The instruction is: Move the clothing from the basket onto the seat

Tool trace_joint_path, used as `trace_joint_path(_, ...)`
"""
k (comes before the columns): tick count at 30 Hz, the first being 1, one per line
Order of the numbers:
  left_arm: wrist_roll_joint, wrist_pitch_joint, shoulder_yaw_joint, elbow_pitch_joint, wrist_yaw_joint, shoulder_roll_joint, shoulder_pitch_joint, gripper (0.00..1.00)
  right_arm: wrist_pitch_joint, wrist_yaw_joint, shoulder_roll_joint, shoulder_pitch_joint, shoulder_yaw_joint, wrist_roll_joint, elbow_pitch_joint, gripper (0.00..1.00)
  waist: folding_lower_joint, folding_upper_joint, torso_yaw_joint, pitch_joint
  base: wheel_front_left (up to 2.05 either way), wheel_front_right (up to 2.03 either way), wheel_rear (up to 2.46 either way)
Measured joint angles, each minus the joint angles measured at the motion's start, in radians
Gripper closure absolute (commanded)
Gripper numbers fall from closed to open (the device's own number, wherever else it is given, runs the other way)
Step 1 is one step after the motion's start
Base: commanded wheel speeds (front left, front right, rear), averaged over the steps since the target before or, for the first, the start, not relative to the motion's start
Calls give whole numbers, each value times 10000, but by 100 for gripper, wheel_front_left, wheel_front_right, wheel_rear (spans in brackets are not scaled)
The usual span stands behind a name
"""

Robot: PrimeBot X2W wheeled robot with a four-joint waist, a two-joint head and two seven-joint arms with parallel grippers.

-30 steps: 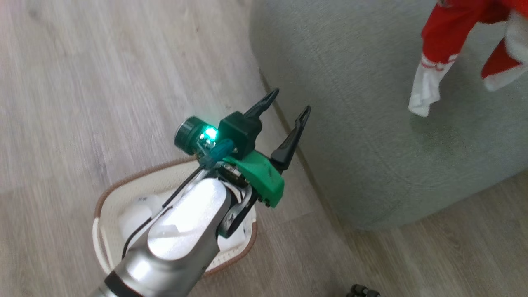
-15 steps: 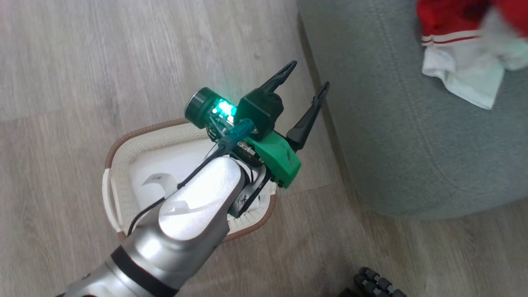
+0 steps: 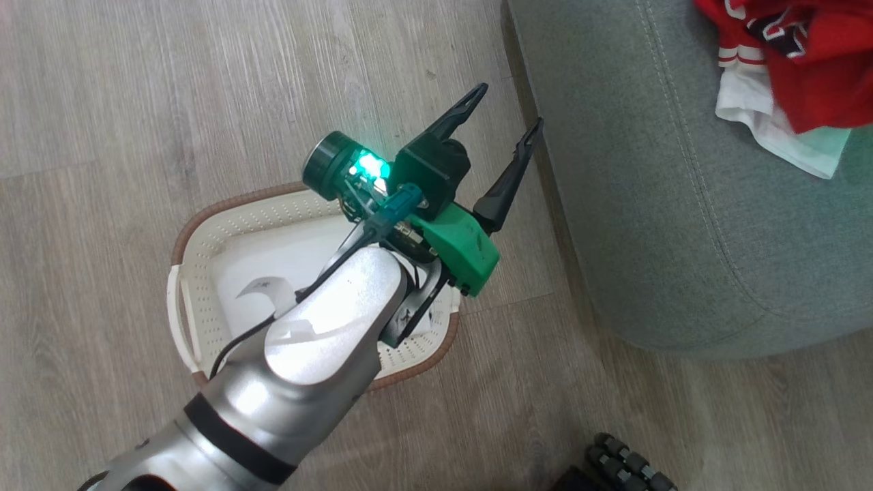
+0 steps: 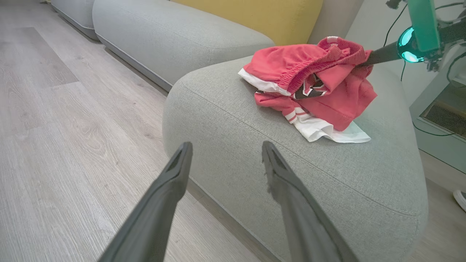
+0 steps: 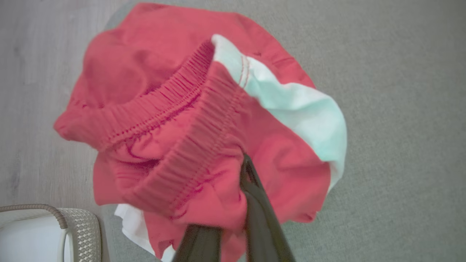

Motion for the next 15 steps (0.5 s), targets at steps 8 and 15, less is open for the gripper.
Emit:
trace_joint_path(8,-100,-13,-13,75,79,-6,-38,0,451,0,-50,-17,543,700,79,100,0,0,10,31,0,0,0)
trace_joint_path(15,-274,-88,-59,247,71,-6,-35,0,376,-2,-67,-172,1039,748,441,0,0,0,-13,-296,0,0,0)
